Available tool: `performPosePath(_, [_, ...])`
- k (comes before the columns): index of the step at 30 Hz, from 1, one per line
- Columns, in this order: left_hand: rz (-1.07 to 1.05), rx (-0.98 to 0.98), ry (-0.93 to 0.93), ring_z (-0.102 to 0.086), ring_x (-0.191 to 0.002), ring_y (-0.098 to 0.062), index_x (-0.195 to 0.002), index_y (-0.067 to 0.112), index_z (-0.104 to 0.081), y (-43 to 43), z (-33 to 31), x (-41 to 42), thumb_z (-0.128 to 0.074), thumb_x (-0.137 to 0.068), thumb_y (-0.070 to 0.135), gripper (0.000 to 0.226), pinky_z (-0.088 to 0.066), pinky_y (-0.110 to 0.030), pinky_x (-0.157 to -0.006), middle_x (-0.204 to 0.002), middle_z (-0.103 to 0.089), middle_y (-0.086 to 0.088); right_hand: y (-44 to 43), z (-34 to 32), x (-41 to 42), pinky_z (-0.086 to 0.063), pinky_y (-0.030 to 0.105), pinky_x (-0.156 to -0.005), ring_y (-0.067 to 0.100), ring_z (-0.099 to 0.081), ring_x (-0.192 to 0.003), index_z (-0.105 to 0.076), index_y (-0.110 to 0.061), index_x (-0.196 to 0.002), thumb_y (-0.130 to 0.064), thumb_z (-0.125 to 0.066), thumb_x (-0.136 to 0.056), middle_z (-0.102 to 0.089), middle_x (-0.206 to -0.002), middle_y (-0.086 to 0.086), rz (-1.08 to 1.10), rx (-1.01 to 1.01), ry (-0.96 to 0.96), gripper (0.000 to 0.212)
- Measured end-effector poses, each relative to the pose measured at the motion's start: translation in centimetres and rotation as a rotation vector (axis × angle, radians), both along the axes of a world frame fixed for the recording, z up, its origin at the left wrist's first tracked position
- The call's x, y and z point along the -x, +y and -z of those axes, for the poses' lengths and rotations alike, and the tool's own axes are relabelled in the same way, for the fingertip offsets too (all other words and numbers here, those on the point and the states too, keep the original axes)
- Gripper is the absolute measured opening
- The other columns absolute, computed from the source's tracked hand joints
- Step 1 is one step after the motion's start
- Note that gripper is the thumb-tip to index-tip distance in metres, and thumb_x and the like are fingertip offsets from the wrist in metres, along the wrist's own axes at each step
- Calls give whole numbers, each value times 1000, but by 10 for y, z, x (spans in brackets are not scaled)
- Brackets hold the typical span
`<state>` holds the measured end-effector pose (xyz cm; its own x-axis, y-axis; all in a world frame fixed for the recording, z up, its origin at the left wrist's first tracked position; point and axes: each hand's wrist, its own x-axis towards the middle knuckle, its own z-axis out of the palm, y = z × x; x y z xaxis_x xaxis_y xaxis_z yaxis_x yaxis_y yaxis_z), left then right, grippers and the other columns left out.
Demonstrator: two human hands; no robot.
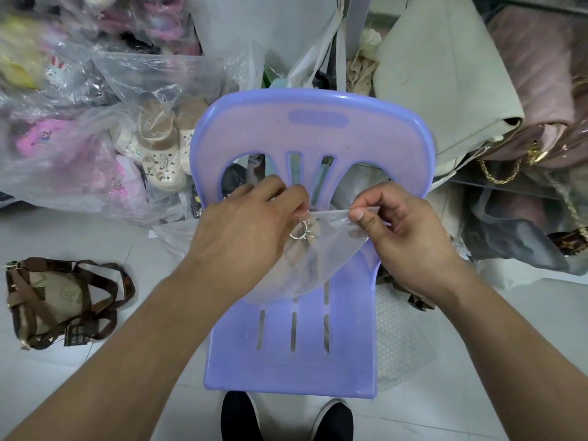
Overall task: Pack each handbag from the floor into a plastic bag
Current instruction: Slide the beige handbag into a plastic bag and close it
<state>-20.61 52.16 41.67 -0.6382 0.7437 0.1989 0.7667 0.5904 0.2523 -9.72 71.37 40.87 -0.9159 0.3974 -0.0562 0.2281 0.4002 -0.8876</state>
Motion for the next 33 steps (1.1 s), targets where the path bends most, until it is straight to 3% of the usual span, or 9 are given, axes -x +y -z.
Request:
performPosePath(4, [-30,-7,21,-61,-82,-23,-94,28,-63,3,-4,1,-37,-96,40,29,-41,-29,-49,-85,-60,5,-4,-3,0,-52,28,-67,18,-63,-76,-61,-26,-90,-15,-60,-101,-67,-83,-5,-12,-95,-31,15])
performPosePath(7, [56,-118,-197,-59,-90,-20,-105,23,-68,-2,-3,4,-56,-96,32,18,-50,-37,-73,-91,-63,4,-6,-7,-2,-50,25,-70,8,-61,-79,-59,-27,-92,-24,-59,-100,-67,-84,-10,-16,-170,-89,9])
performPosePath(9, [43,-168,-365,-58,-90,-9,-114,22,-67,-9,-4,5,-67,-92,35,25,-47,-26,-79,-95,-64,8,-7,-9,-4,-46,17,-73,4,-59,-88,-61,-29,-97,-25,-60,-98,-66,-91,-14,-36,-242,-90,5])
performPosePath(11, [33,-200,-423,-57,-87,-2,-109,23,-70,-14,-5,3,-74,-87,36,26,-44,-14,-77,-92,-64,13,-10,-11,-5,-41,13,-84,2,-55,-95,-65,-30,-107,-28,-62,-96,-65,-100,-15,-79,-366,-46,12])
performPosePath(16, [27,-211,-456,-64,-85,-1,-96,29,-75,-17,-10,0,-77,-85,31,11,-46,-14,-76,-89,-70,13,-30,-9,1,-48,36,-89,16,-58,-96,-74,-31,-103,-49,-63,-90,-63,-96,-15,-252,-530,22,25])
performPosePath(20, [-72,-262,-787,-68,-94,7,-104,35,-72,-21,-11,6,-70,-92,27,15,-54,-25,-92,-96,-75,19,-30,-2,6,-51,44,-83,21,-61,-91,-78,-26,-97,-39,-66,-91,-66,-93,-9,-236,-496,67,18])
performPosePath(24, [-81,-278,-794,-72,-85,-3,-93,33,-77,-24,-11,11,-72,-91,22,13,-57,-37,-90,-86,-76,15,-31,4,5,-51,38,-86,20,-62,-95,-76,-24,-95,-30,-69,-93,-65,-94,-9,-196,-397,80,10])
performPosePath(29, [-43,-252,-827,-72,-78,-4,-87,27,-77,-21,-12,15,-80,-83,20,9,-58,-30,-83,-81,-76,11,-33,8,2,-45,24,-87,14,-60,-97,-75,-26,-95,-24,-72,-95,-63,-93,-13,-192,-284,95,3])
performPosePath(33, [17,-128,-653,-65,-69,0,-82,29,-72,-12,-19,22,-80,-82,20,12,-51,-15,-68,-74,-70,15,-32,7,4,-42,18,-88,10,-59,-97,-73,-27,-92,-22,-72,-95,-63,-92,-17,-195,-247,102,6])
